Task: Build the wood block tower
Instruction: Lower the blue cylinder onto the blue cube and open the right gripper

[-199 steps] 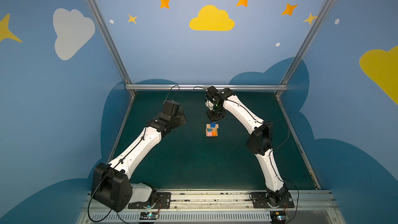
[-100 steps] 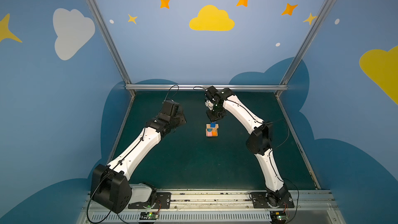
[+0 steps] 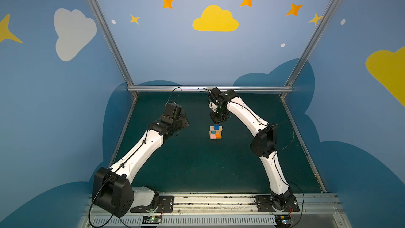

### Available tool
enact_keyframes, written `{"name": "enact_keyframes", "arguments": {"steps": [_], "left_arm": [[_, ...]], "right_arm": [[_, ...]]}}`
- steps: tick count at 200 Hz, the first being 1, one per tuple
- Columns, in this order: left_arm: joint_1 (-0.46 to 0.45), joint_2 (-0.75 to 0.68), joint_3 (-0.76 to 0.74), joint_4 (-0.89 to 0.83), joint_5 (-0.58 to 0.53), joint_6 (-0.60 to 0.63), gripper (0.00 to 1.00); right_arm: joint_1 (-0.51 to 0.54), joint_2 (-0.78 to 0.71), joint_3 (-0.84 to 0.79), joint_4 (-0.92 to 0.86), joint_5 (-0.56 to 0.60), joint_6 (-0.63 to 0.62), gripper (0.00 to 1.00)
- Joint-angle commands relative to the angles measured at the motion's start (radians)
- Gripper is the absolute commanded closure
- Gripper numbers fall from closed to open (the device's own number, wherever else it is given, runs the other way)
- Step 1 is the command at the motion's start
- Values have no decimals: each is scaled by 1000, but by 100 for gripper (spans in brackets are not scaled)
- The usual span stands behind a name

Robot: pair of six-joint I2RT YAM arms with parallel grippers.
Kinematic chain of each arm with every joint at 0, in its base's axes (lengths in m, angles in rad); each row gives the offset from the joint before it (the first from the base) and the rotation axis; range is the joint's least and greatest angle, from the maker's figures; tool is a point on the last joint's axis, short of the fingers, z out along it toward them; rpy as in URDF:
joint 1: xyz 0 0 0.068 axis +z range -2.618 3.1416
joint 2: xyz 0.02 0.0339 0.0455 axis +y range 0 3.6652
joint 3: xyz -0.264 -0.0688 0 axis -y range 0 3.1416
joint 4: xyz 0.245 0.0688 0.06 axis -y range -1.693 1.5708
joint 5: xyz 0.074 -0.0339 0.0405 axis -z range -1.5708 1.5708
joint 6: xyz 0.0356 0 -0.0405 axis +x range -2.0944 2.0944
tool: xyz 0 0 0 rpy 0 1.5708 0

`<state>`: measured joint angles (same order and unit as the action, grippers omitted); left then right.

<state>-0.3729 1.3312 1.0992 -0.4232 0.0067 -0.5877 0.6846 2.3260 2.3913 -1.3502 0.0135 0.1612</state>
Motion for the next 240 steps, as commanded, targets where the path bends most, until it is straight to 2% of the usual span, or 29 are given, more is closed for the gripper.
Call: {"name": "enact_keyframes", "arguments": {"steps": [1, 240], "left_arm": [[6, -23, -6, -8, -10, 11, 73], [10, -23, -10, -7, -9, 8, 73]], "right_arm": [[9, 21, 32, -5, -7, 14, 74], [9, 27, 32, -2, -12, 23, 66]]}}
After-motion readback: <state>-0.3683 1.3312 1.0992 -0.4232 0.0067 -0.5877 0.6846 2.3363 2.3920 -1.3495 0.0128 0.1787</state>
